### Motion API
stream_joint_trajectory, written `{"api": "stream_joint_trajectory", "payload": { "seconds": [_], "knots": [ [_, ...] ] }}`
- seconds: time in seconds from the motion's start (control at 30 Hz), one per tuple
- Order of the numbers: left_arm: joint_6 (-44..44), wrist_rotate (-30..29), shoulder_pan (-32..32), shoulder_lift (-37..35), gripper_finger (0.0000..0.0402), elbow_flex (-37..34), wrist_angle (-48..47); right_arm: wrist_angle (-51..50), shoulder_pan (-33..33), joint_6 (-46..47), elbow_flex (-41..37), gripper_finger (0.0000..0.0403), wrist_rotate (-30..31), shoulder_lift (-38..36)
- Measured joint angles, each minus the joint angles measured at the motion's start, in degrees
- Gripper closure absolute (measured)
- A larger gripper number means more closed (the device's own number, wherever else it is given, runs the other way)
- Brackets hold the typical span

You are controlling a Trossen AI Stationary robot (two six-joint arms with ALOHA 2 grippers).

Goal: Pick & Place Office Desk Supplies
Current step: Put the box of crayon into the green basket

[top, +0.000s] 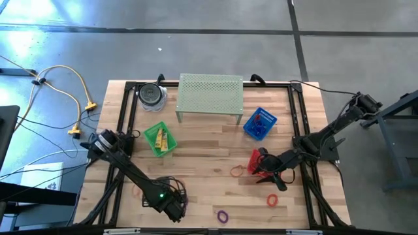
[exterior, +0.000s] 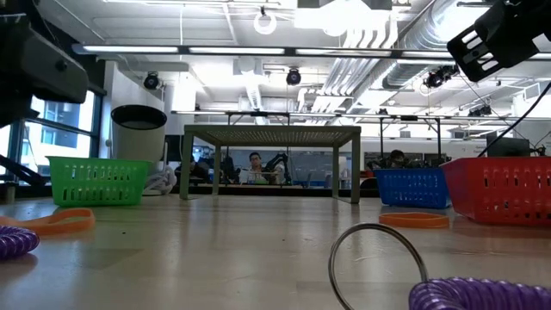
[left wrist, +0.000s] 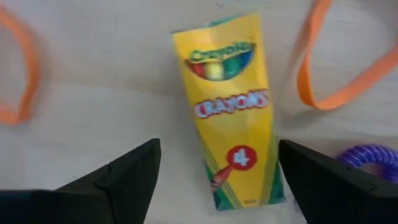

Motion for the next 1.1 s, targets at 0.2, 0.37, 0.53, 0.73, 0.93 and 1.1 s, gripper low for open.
{"api": "stream_joint_trajectory", "payload": {
  "seconds": [0.2, 0.37, 0.53, 0.73, 0.93, 1.1],
  "knots": [
    [5.0, 2.3, 1.1, 1.3, 0.0085, 0.1, 1.5, 0.0, 0.0, 0.1, 0.0, 0.0238, 0.0, 0.0],
    [8.6, 3.9, 1.8, 1.9, 0.0085, 0.2, 1.7, 0.0, 0.0, 0.1, 0.0, 0.0238, 0.2, 0.0],
    [8.9, 3.8, 1.8, 2.0, 0.0114, 0.2, 2.4, 0.0, 0.0, 0.1, 0.0, 0.0238, 0.3, 0.0],
    [9.2, 3.6, 1.8, 2.1, 0.0195, 0.2, 3.2, 0.0, 0.0, -0.1, 0.0, 0.0238, 0.2, 0.0],
    [12.5, 2.5, 1.8, 1.6, 0.0252, 0.1, 3.2, 0.0, 0.0, -0.1, 0.0, 0.0238, 0.2, 0.0],
    [13.8, -4.2, 1.7, -1.5, 0.0252, -0.2, 3.1, 0.0, 0.0, -0.1, 0.0, 0.0238, 0.5, 0.0]
  ]
}}
